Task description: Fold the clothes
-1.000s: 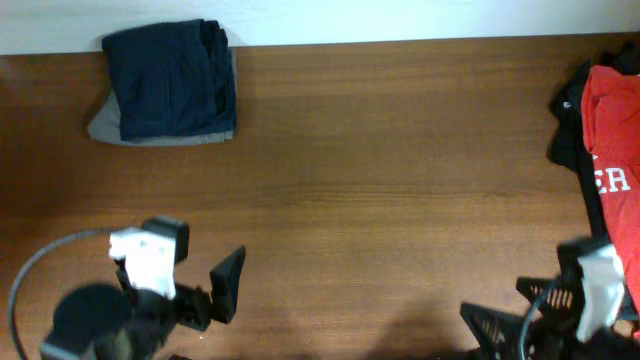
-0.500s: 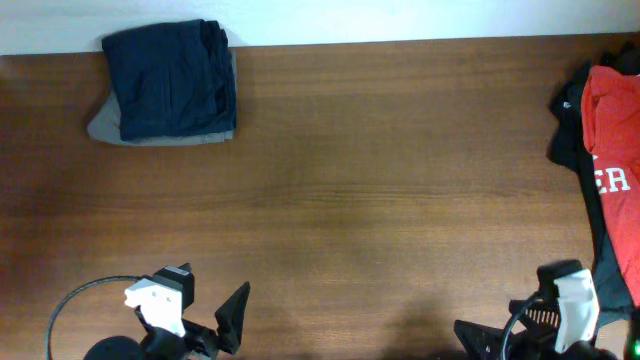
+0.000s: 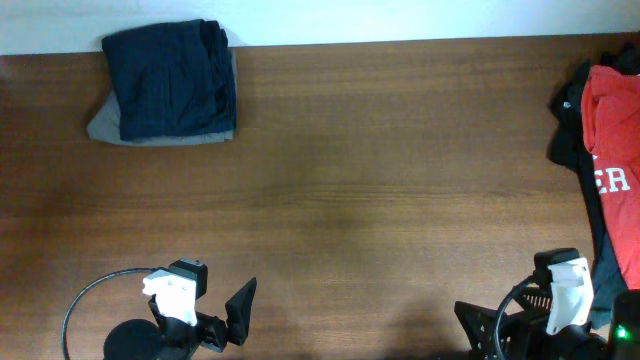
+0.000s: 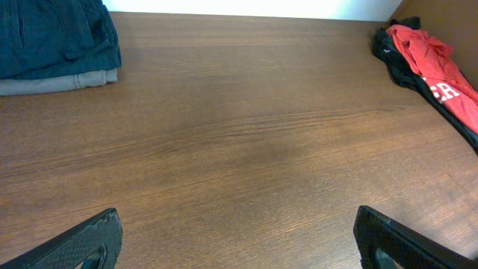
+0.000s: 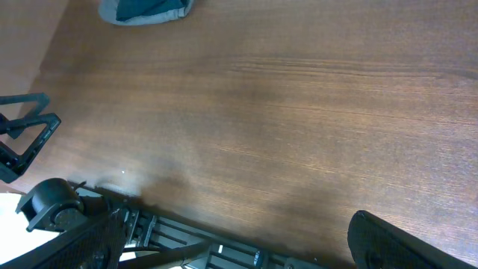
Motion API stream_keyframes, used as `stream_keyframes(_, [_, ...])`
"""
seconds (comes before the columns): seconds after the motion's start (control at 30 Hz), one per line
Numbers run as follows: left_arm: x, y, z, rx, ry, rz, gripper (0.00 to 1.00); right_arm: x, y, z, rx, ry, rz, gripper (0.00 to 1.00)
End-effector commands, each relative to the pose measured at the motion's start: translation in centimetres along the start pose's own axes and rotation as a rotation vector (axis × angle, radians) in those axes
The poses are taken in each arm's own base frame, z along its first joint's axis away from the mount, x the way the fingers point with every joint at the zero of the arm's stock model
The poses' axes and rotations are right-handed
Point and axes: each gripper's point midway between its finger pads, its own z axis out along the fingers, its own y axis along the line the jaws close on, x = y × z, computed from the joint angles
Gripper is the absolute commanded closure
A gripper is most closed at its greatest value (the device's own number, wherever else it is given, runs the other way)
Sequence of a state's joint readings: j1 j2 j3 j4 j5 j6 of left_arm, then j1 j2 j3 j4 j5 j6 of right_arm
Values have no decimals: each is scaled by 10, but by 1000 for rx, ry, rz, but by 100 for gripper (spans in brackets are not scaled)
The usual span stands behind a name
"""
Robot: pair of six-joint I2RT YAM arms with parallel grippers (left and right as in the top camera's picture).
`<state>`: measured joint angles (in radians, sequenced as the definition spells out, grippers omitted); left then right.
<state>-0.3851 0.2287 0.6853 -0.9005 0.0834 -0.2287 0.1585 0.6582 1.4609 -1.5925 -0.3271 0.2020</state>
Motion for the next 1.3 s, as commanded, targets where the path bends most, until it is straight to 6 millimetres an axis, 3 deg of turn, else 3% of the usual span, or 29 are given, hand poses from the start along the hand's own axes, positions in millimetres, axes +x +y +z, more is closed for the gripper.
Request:
stream_keyframes(0.0, [1, -4, -1, 23, -3, 0, 1, -1, -5, 2, 28, -1, -4, 1])
stream_keyframes(1.0, [6, -3, -1, 18, 20, -2, 1, -1, -6, 2, 30, -1, -4, 1])
stream_keyframes(1.27, [6, -3, -1, 18, 20, -2, 1, -14, -25, 4, 135, -69, -16, 1])
